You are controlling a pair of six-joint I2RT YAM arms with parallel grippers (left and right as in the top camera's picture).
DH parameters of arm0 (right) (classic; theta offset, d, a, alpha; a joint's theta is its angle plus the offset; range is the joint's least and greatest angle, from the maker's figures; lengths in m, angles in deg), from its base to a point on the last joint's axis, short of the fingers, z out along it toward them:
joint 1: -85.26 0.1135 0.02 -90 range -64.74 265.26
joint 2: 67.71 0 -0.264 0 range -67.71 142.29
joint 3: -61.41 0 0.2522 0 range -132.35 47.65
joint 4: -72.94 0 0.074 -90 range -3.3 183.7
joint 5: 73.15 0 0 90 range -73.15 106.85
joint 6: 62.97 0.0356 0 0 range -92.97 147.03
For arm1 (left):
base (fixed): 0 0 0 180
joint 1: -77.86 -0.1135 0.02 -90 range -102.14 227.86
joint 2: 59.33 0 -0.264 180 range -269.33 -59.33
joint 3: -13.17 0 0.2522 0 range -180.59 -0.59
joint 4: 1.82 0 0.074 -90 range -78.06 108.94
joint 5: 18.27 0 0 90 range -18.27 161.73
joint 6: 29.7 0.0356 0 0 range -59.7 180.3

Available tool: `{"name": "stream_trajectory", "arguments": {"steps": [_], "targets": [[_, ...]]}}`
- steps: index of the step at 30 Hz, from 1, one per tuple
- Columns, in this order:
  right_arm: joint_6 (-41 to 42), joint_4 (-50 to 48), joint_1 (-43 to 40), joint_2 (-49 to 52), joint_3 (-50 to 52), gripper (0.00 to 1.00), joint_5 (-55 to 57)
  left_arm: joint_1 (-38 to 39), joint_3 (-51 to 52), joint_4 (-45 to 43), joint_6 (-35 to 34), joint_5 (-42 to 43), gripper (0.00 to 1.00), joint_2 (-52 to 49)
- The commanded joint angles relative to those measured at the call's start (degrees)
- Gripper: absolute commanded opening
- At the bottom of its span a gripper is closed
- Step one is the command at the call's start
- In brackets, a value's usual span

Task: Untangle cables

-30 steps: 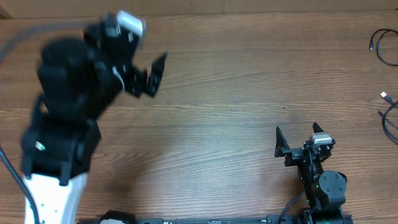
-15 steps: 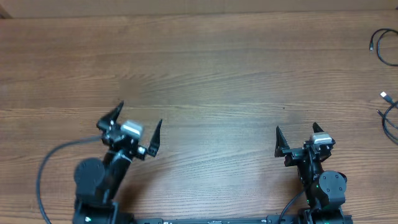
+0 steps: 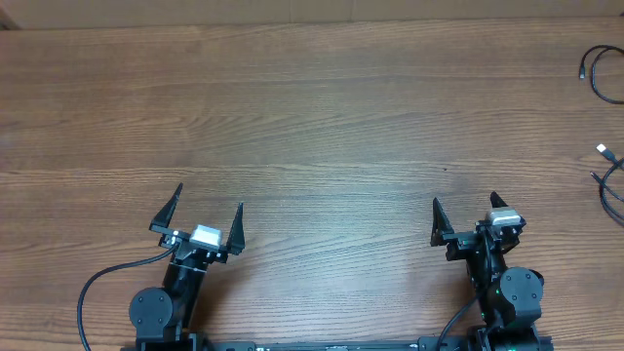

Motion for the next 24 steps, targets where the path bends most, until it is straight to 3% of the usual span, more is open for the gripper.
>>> {"name": "stream_trajectory", "arguments": {"steps": [1,5,24], "targets": [[0.39,-0.42,0.33,-0.22,0.59,1.0,0.79,-0.44,0.22,8.57,2.84,-1.57,1.0,5.29],[0.39,-0.42,0.33,-0.22,0.59,1.0,0.79,-0.37,0.22,16.61,2.75,-3.82,1.0,7.58],[0.37,-0.42,0.33,-0.22,0.59,1.0,0.79,-0.37,0.22,16.81,2.75,-6.16,1.0,7.58]]}}
